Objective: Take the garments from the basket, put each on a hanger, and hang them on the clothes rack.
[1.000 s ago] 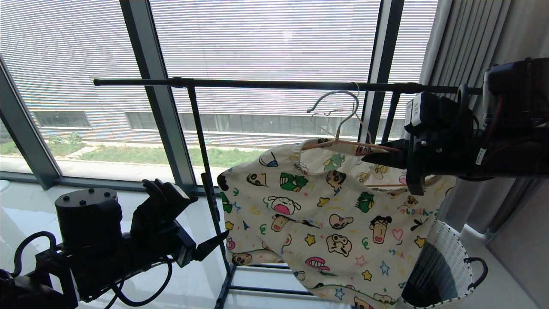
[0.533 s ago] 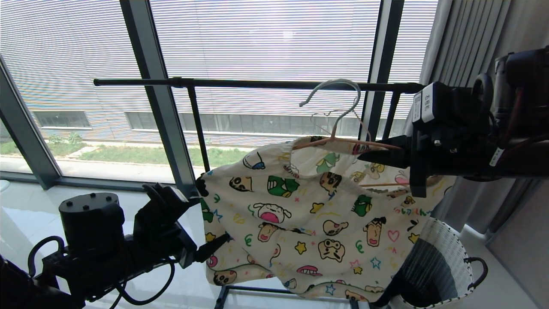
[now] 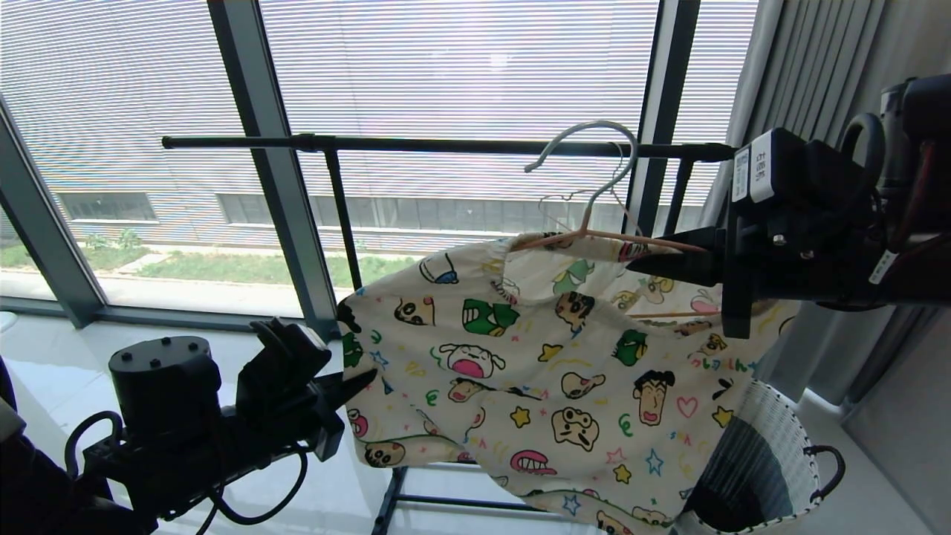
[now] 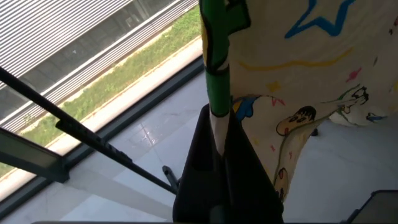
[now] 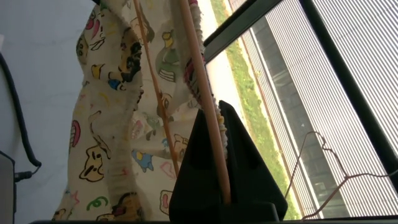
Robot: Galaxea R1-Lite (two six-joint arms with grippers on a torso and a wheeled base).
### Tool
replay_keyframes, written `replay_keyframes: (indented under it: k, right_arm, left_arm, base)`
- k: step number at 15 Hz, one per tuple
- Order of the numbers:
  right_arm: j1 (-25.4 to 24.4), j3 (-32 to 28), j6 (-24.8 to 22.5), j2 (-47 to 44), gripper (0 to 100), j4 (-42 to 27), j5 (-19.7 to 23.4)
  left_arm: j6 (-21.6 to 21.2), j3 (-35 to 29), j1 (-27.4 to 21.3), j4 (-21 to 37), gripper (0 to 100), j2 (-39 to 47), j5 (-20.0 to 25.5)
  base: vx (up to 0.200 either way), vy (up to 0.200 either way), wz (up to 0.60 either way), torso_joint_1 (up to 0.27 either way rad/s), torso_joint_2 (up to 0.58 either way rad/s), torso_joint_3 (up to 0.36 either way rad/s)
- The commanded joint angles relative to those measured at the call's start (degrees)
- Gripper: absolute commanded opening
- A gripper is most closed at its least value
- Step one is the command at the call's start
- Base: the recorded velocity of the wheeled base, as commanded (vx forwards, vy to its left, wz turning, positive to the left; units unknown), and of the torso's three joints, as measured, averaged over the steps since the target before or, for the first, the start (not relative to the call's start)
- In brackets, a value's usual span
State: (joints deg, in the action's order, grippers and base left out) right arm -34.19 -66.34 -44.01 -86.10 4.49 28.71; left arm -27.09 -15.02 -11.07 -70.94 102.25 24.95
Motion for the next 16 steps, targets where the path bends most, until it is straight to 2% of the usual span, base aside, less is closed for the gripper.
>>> replay_keyframes:
  k: [1, 6, 9, 12, 16]
  right_arm:
    - [0.0, 0.0, 0.1, 0.1, 0, 0.2, 0.0]
    - [0.1, 0.0, 0.6, 0.1, 0, 0.3, 0.0]
    - [0.1, -0.1, 3.9, 0.1, 0, 1.1, -0.4]
    - [0.0, 0.0, 5.1, 0.3, 0, 1.2, -1.6]
    - [0.0, 0.0, 5.2, 0.4, 0, 1.2, -1.7]
  left_arm:
    - [-0.1, 0.4, 0.8, 0.0, 0, 0.2, -0.1]
    - [-0.7, 1.7, 4.7, 0.0, 0, 1.0, -0.5]
    - [-0.8, 4.9, 4.7, -0.1, 0, 1.1, -2.1]
    - [-0.9, 5.5, 4.6, -3.3, 0, 2.0, -2.5]
    - [-0.9, 6.4, 4.2, -7.7, 0, 2.1, -6.5]
  base:
    - [0.000, 0.000, 0.00, 0.000, 0.00, 0.000]
    - [0.000, 0.000, 0.00, 0.000, 0.00, 0.000]
    - [0.000, 0.000, 0.00, 0.000, 0.00, 0.000]
    - [0.000, 0.000, 0.00, 0.000, 0.00, 0.000]
    - [0.000, 0.000, 0.00, 0.000, 0.00, 0.000]
